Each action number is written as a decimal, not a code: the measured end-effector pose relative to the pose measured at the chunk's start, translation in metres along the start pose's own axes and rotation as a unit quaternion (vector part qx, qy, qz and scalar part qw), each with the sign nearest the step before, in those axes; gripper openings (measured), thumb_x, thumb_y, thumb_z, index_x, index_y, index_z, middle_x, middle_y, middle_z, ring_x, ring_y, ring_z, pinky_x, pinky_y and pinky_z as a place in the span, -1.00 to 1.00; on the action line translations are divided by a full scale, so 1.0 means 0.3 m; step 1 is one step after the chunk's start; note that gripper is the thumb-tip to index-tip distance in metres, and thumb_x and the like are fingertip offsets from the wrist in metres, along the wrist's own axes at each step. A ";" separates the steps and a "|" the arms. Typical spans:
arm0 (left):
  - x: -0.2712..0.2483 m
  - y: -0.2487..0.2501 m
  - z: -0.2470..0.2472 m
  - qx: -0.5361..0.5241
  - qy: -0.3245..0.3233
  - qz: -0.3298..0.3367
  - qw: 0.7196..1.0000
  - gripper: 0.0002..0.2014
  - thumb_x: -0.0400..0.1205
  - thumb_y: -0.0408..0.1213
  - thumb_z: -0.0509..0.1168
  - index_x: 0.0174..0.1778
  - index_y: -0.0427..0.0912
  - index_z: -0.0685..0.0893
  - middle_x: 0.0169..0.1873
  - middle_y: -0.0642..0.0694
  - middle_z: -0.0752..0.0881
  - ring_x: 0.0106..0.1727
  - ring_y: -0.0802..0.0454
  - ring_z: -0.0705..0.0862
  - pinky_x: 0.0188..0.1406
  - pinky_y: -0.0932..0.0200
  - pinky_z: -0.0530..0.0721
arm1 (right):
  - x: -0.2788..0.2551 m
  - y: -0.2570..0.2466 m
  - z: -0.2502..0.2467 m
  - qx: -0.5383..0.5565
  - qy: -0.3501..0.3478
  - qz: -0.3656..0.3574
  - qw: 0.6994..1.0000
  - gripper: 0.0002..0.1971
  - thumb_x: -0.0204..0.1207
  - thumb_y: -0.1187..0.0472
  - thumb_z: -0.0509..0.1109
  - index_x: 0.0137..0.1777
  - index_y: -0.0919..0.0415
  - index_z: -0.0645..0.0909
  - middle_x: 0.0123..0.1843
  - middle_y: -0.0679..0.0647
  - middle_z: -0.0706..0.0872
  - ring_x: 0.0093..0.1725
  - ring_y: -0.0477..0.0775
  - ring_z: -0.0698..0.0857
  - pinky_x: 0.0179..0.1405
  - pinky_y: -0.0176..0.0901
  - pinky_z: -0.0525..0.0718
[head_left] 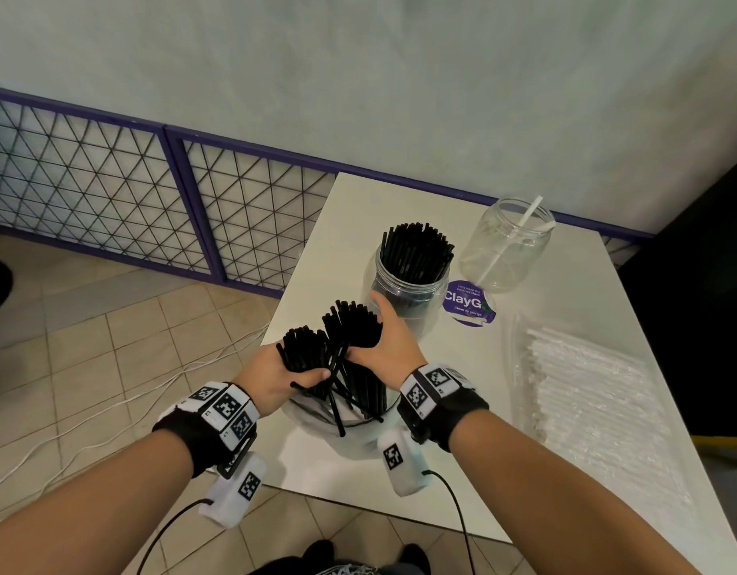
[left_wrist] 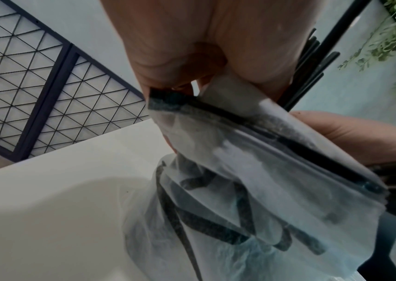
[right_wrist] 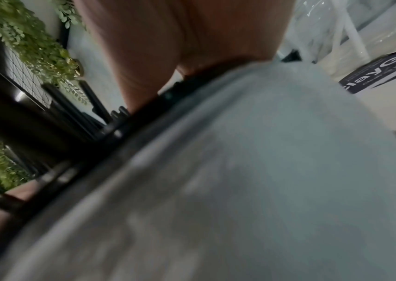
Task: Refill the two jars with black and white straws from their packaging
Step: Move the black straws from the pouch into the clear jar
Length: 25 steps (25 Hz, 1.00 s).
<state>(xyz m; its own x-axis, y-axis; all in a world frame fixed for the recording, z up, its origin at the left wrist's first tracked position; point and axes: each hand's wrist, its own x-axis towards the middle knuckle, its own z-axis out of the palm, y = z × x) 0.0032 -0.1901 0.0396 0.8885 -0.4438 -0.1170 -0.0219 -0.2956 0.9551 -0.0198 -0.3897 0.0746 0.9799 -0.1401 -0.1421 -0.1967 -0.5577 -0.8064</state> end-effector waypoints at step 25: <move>-0.005 0.051 -0.002 0.033 0.005 -0.050 0.998 -0.67 0.45 -0.55 0.46 -0.18 0.04 0.66 -0.20 -0.01 0.74 -0.09 -0.01 0.70 0.00 0.14 0.70 | -0.130 0.145 0.004 0.152 0.026 0.035 0.987 -0.79 0.35 0.29 0.58 -0.01 0.27 0.74 -0.11 0.01 0.82 -0.12 -0.26 0.76 -0.07 -0.36 0.66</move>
<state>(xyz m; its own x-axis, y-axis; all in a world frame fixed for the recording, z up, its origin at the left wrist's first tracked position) 0.0018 -0.1935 0.0545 0.8922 -0.4007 -0.2083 0.0375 -0.3939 0.9184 -0.0666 -0.4074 0.0443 0.9595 -0.2158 -0.1809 -0.2373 -0.2741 -0.9320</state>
